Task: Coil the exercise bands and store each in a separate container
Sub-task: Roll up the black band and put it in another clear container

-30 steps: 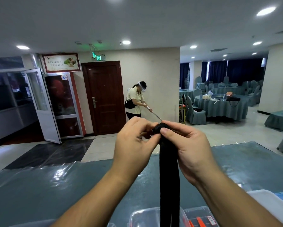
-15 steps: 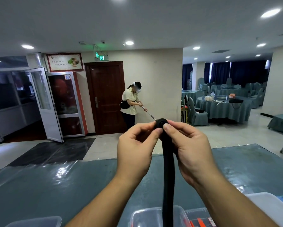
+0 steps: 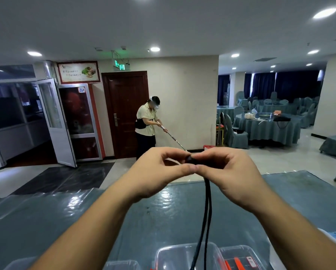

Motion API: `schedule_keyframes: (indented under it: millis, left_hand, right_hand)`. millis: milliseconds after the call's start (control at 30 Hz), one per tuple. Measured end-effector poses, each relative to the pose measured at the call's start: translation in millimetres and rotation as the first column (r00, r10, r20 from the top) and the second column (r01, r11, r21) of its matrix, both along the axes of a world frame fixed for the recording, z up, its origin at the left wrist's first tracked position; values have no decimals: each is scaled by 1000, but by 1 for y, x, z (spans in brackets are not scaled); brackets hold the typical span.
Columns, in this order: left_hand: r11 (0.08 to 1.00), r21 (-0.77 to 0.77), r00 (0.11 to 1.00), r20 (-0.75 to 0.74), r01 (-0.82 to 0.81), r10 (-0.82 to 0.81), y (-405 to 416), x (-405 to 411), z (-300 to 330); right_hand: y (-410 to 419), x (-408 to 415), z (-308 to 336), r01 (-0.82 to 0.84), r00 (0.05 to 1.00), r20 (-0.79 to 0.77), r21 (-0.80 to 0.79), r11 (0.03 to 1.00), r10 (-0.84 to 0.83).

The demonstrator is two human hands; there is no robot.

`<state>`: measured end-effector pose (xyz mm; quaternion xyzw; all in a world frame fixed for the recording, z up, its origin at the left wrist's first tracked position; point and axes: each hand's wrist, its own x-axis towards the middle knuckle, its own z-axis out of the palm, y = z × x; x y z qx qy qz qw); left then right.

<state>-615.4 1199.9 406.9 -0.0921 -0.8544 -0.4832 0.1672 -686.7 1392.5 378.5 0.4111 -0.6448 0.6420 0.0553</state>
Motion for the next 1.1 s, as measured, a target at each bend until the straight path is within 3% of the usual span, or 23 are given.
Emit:
schedule_keyframes:
  millis: [67,233,433,533,667,700,767,833,867,1000,1100]
  left_hand:
    - [997,-58,999,22,46,-45,-4,-1,3]
    - [936,333,993,-49,115,-105,3,-5,-6]
    - [672,728,990,-89,138,-106,26,-10,-21]
    - [571,810,991,-84,130,-107,35,-10,-25]
    - [514,848,988,-67,131,-141,39,-9,-28]
    - [547,828,987,-46,125,-155,37,-7,-28]
    - [732,678,994,20,62,-103,31,-4,-23]
    - [917,399,999,47,-7,-13,21,-2,-17]
    - [964,265,999,41,-15,4,15,-1,-12]
    - [999,-16,997,72,34,-33,-3,7,10]
    - [997,81,999,-47,15,-11,-2,7,12]
  right_hand:
    - [4,0,2,-33,999,-7,54,998,34]
    - [7,-1,-4,51,998,-44,-50,997,-53]
    - [-8,0,-13,34,994,110,-194,980,-13]
    - [-8,-1,-10,67,994,93,-102,993,-57]
    - [-4,0,-8,105,995,-7,39,994,-104]
    - [-2,0,-8,112,993,-30,64,992,-111]
    - [1,-1,-8,120,991,-71,138,983,-111]
    - [6,-1,-6,124,988,-124,244,962,-96]
    - [7,0,-4,112,987,-139,288,951,-74]
    - [6,3,-2,85,989,-141,329,941,-40]
    - [-2,2,-8,68,998,3,38,997,-68]
